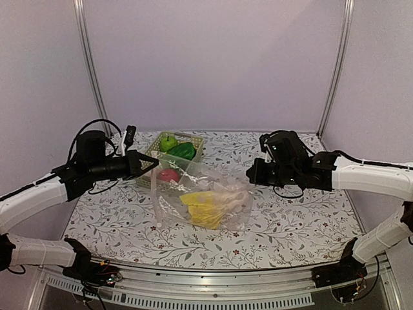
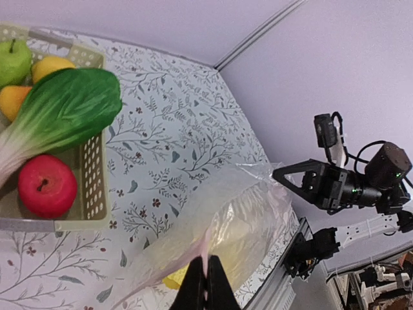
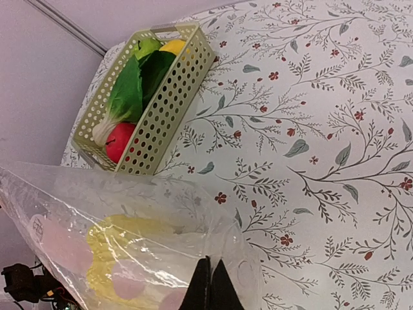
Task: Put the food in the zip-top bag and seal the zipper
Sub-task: Adjust the zipper food storage bag at the center of the board.
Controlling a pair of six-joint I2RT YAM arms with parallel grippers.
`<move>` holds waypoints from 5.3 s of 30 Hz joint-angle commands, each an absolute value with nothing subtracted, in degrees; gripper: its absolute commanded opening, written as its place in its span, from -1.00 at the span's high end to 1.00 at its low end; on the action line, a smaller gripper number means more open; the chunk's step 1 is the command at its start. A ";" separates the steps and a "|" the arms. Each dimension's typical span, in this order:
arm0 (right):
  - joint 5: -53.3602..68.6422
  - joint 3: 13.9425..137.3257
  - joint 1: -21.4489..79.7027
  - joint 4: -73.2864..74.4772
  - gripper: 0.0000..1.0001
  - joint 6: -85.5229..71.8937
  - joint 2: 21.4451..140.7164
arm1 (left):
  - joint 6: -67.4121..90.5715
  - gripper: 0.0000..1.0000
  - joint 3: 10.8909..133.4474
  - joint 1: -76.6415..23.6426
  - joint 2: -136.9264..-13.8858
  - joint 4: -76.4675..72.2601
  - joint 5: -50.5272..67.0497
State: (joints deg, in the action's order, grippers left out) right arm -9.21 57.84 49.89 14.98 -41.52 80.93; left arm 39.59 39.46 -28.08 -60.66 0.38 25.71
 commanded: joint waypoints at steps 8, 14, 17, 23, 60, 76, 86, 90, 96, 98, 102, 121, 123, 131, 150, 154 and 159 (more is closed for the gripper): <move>-14.65 49.58 49.99 10.96 0.91 -40.66 67.32 | 36.42 1.00 40.79 -28.54 -56.85 1.46 32.68; -10.46 51.46 49.93 14.66 -0.04 -41.98 74.84 | 37.53 1.00 41.72 -29.36 -60.22 -1.62 37.12; -8.81 50.73 50.09 14.18 -0.42 -40.20 74.11 | 36.84 1.00 42.94 -29.58 -62.15 2.41 36.58; -3.39 45.57 51.39 13.83 -0.64 -37.12 69.59 | 35.92 1.00 44.96 -28.95 -61.46 11.74 24.67; -8.04 54.89 62.88 10.53 0.41 -45.99 102.27 | 36.72 1.00 45.13 -21.46 -63.44 15.10 22.37; -14.00 51.50 61.63 11.60 1.00 -48.88 98.66 | 35.49 1.00 46.12 -20.28 -63.63 16.67 22.07; -13.10 44.43 58.46 14.21 1.00 -47.60 85.30 | 33.80 1.00 49.60 -24.60 -70.07 15.95 24.96; -12.73 43.00 58.42 14.24 1.00 -48.52 83.59 | 32.42 1.00 52.42 -28.95 -74.79 15.78 23.05; -13.01 41.08 57.98 14.29 1.00 -50.65 81.42 | 31.32 0.18 52.04 -29.97 -76.69 14.92 19.54; -13.01 40.92 57.99 14.31 1.00 -51.00 81.23 | 30.55 -0.24 50.50 -30.81 -74.31 14.95 17.28; -13.10 40.95 57.78 14.19 1.00 -51.36 81.26 | 30.50 -0.68 45.52 -33.21 -65.64 15.09 12.25; -11.64 44.00 57.23 13.46 1.00 -50.63 83.99 | 60.36 -0.63 10.06 -46.86 -42.49 -4.80 11.61; -11.60 44.24 57.30 13.29 1.00 -50.63 84.23 | 60.57 -0.52 9.53 -47.17 -45.00 -7.78 12.78; -11.55 44.22 57.25 13.03 1.00 -50.86 84.29 | 59.37 -0.22 12.81 -47.72 -57.33 -14.10 14.58; -12.65 40.78 52.44 15.95 1.00 -48.24 77.34 | 55.65 1.00 20.20 -47.81 -56.79 -4.88 10.92; -10.77 41.96 48.85 16.40 1.00 -44.10 77.18 | 52.29 1.00 22.99 -47.83 -54.10 -0.41 11.96; -9.13 47.18 46.82 16.37 1.00 -39.94 81.13 | 52.99 1.00 24.68 -49.42 -59.41 -6.10 18.19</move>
